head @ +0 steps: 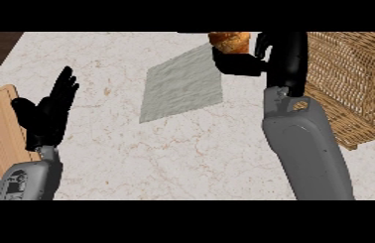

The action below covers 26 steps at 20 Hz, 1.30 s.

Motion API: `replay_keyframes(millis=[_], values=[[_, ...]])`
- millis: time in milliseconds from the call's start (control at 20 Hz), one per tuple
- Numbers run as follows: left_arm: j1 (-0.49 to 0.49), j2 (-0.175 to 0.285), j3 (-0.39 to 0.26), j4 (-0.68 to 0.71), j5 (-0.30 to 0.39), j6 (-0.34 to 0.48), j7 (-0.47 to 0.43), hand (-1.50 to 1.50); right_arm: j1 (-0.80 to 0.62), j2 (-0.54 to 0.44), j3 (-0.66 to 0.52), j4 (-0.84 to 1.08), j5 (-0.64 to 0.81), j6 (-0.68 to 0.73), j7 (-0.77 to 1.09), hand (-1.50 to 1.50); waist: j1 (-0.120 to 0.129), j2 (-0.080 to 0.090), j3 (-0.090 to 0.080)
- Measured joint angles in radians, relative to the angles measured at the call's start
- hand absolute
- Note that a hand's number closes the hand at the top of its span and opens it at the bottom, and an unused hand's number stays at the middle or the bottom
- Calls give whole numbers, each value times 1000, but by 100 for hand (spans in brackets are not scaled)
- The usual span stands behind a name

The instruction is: Pick the croissant from the placemat and place it in the basket

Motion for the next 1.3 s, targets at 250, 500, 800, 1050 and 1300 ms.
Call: replay_keyframes(millis=[250,500,800,1050,1300], values=[[-11,-7,-8,-9,-6,5,11,0,-137,-69,-108,151,-6,34,-3,150,5,2,0],[-14,-6,-4,-1,-4,2,2,0,-226,-126,-158,313,-2,65,-51,150,8,3,0],[-5,-3,-2,-11,-4,-3,3,0,-262,-192,-217,500,-21,85,-152,150,10,4,0],[6,-8,-10,-31,-10,-2,12,0,-292,-231,-269,664,-30,67,-224,150,13,5,1],[5,3,2,-22,1,-18,2,0,-302,-276,-315,797,-51,62,-319,150,13,5,1]])
